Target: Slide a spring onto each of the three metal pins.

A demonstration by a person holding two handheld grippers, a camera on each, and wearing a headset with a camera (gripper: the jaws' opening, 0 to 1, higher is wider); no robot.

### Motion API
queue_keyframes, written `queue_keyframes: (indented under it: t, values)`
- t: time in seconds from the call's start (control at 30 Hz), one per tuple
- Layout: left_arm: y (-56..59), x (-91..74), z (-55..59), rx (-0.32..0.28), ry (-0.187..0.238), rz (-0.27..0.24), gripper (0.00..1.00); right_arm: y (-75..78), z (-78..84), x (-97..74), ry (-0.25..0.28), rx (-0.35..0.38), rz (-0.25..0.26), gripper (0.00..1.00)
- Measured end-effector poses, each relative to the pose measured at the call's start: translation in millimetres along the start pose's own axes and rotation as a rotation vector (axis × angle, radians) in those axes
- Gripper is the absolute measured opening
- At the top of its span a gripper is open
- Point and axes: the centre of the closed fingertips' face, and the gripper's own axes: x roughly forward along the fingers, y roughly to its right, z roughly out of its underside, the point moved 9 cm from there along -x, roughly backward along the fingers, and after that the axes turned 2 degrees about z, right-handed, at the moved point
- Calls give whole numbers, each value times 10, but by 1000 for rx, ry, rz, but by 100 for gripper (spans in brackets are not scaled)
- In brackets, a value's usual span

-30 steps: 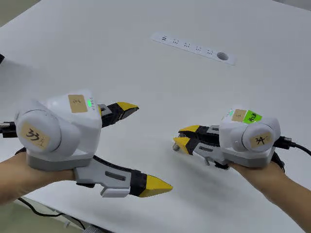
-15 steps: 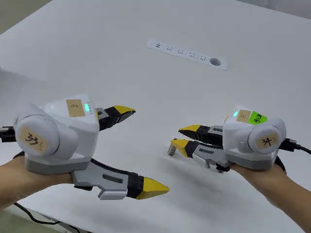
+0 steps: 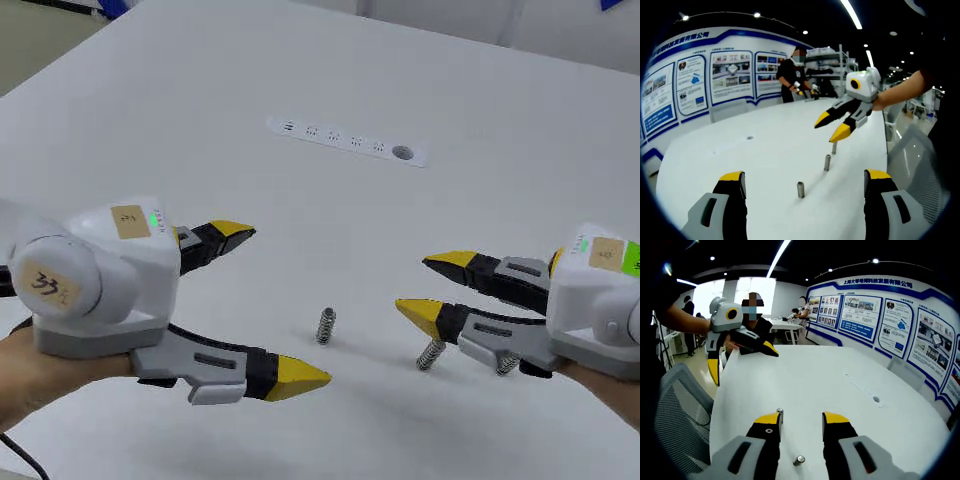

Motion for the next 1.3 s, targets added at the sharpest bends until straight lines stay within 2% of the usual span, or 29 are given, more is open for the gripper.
queue_keyframes:
  t: [0.23,0.37,0.57,0.63,0.7,0.77,0.9,1.03,1.3]
  values:
    - [-30,-38,-59,28,-25,-15,100,117,72,-526,14,74,66,47]
    - [-12,-61,-71,30,-37,-23,100,175,164,-793,3,92,107,54]
    - [14,-84,-118,34,-43,-33,100,209,294,-1077,-1,139,144,64]
    - [21,-93,-142,38,-43,-35,100,222,357,-1149,-21,159,150,66]
    - [21,-100,-162,43,-48,-41,100,245,437,-1211,-54,176,168,72]
    - [21,-105,-178,47,-52,-43,100,261,484,-1252,-63,176,173,76]
    - [23,-102,-203,52,-59,-51,100,291,565,-1335,-65,228,195,82]
    - [52,-88,-196,39,-63,-48,100,270,598,-1373,-82,224,202,88]
    - [95,-113,-239,57,-70,-46,100,251,605,-1391,-60,230,177,96]
